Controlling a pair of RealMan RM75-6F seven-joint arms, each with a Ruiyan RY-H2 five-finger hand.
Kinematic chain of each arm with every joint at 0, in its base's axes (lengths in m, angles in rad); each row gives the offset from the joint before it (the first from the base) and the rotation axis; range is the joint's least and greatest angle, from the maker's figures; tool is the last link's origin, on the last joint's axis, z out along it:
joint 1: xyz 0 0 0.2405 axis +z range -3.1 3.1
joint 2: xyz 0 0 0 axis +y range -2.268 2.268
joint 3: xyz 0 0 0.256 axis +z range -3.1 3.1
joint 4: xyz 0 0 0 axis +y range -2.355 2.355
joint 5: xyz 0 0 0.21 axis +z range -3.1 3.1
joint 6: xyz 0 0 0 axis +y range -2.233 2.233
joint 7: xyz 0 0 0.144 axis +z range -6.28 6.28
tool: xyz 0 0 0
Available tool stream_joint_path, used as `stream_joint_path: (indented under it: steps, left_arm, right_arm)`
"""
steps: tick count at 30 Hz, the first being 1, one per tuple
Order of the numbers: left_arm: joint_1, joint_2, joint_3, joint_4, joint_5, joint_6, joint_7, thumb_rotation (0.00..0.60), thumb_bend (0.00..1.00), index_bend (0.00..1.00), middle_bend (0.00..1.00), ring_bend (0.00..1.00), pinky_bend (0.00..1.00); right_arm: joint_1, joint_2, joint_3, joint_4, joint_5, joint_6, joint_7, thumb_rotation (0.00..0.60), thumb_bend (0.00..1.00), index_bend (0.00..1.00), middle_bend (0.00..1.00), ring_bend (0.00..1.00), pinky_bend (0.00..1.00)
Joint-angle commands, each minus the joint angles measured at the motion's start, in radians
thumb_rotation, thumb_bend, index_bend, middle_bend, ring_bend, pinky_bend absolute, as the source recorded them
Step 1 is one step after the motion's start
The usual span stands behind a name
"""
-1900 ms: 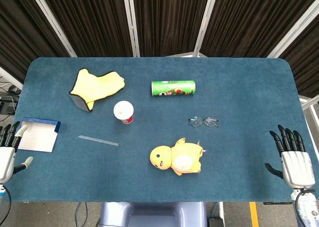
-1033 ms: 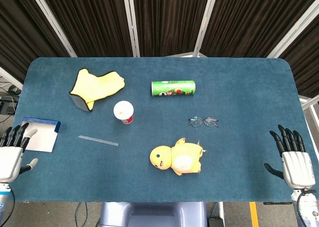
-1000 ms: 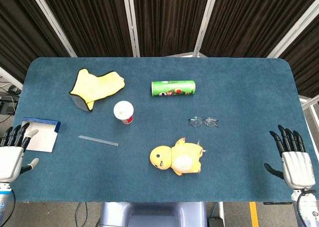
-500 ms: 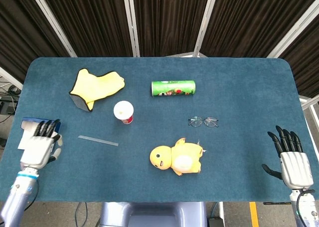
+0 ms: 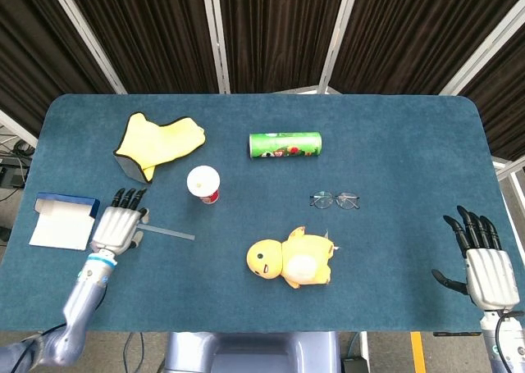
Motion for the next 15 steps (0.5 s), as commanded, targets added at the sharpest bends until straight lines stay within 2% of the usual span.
stream_joint_path:
  steps: [1, 8, 15]
  left_arm:
    - [-0.035, -0.032, -0.003, 0.018, -0.042, -0.027, 0.039, 0.6, 0.41, 0.44, 0.0, 0.0, 0.0]
    - [-0.075, -0.087, 0.01, 0.029, -0.103, -0.026, 0.094, 0.6, 0.41, 0.44, 0.0, 0.0, 0.0]
    - [-0.091, -0.101, 0.029, 0.029, -0.126, -0.017, 0.117, 0.6, 0.41, 0.45, 0.0, 0.0, 0.0]
  right_arm:
    - [0.0, 0.001, 0.0, -0.001, 0.0, -0.002, 0.004, 0.6, 0.09, 0.12, 0.0, 0.0, 0.0]
    - [0.001, 0.007, 0.001, -0.009, 0.006, -0.006, 0.025, 0.6, 0.09, 0.12, 0.0, 0.0, 0.0]
    - [0.0, 0.009, 0.001, -0.013, 0.005, -0.005, 0.033, 0.6, 0.09, 0.12, 0.0, 0.0, 0.0]
